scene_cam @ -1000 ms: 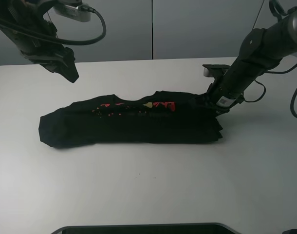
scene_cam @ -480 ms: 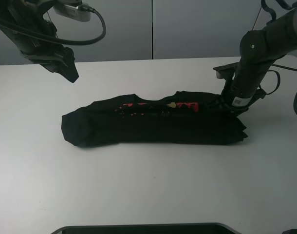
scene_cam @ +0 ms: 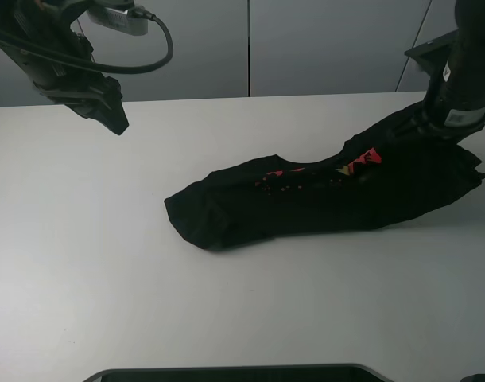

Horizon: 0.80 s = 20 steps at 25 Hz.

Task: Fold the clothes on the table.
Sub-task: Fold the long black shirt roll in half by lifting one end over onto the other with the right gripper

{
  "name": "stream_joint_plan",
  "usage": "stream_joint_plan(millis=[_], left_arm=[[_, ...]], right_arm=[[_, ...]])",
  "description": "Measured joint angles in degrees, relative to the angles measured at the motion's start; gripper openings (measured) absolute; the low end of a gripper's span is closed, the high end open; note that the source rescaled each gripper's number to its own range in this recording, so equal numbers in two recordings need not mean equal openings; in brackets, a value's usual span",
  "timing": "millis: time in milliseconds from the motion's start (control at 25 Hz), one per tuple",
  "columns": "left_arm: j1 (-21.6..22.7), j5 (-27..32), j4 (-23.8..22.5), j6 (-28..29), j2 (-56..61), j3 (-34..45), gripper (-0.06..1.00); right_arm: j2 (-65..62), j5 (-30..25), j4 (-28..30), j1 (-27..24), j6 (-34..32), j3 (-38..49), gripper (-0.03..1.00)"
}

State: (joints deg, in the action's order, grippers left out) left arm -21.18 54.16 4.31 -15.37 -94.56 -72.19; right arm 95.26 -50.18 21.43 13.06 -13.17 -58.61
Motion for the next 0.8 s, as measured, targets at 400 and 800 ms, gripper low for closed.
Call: stream_joint_plan(millis=[400,800], left_arm=[[0.00,-1.25,0.00,0.00,0.09,0.00,0.85],[0.00,-5.66,0.00,0.00,6.66,0.00,0.85]], right_arm=[[-10.25,4.29,-55.50,0.21,35.96,0.00,0.11],[-4.13,10.93,-58.43,15.28,37.75,0.00,0.11]])
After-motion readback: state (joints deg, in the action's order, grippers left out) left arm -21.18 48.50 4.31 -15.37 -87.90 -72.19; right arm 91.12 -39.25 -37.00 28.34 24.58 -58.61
